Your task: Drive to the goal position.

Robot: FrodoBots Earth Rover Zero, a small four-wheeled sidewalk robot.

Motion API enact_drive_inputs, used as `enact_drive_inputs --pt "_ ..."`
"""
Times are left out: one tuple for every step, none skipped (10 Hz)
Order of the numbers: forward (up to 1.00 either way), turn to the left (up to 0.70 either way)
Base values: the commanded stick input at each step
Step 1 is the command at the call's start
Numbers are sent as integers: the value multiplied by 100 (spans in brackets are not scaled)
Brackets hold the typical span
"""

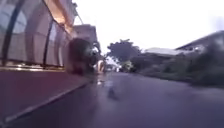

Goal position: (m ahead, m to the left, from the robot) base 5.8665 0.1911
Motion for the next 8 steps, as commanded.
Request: enact_drive_inputs --pt "70 0" --pt "70 0" --pt "70 0" --pt "70 0" --pt "70 0" --pt "70 0" --pt "70 0" --pt "70 0"
